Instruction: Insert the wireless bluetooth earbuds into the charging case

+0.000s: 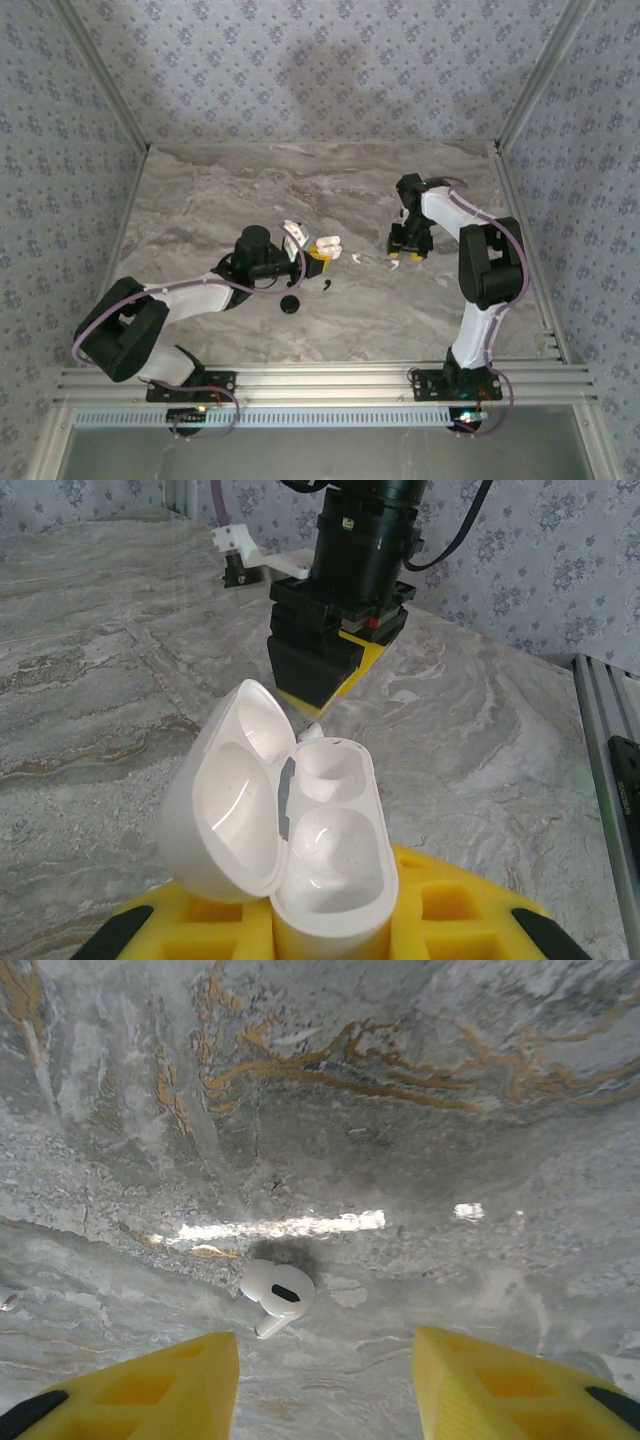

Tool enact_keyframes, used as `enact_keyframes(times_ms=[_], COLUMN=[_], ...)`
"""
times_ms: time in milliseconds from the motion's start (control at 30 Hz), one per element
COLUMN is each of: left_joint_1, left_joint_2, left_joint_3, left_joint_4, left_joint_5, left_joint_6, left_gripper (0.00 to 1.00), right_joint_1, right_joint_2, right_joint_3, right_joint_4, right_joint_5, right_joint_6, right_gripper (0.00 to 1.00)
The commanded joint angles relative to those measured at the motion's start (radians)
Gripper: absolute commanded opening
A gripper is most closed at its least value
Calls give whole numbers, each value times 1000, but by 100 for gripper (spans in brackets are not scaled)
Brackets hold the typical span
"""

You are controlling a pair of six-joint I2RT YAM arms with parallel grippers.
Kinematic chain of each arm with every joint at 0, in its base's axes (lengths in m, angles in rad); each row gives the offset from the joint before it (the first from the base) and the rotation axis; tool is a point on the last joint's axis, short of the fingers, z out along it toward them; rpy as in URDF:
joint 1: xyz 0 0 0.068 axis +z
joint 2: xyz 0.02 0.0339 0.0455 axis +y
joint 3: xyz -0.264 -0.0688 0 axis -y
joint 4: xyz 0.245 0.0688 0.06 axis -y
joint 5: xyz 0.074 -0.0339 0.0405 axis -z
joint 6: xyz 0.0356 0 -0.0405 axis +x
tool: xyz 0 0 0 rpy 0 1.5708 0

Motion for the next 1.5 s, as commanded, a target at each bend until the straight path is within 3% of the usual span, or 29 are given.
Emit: enact_keyframes(times_ms=[0,467,900,1200,1467], left_joint_1=[11,20,41,44,45], left_joint_2=[-3,-3,-7,-5,-4], left_joint_3=[12,16,14,13,15], left_joint_4=[45,24,25,25,24], left_joint_5=[5,10,17,25,30], left_joint_6=[-9,1,-4,-5,-8], left_gripper=[17,17,17,17,17], right_joint_1=[19,32,26,42,64], right_joint_2=[24,78,60,67,133], right_joint_3=[30,49,65,171,212], right_joint_4=[-29,4,54,-167,-180], right_joint_5=[6,-25,-142,60,31], right_joint_6=[-3,-4,1,-77,-97], right_gripper=[49,47,46,48,48])
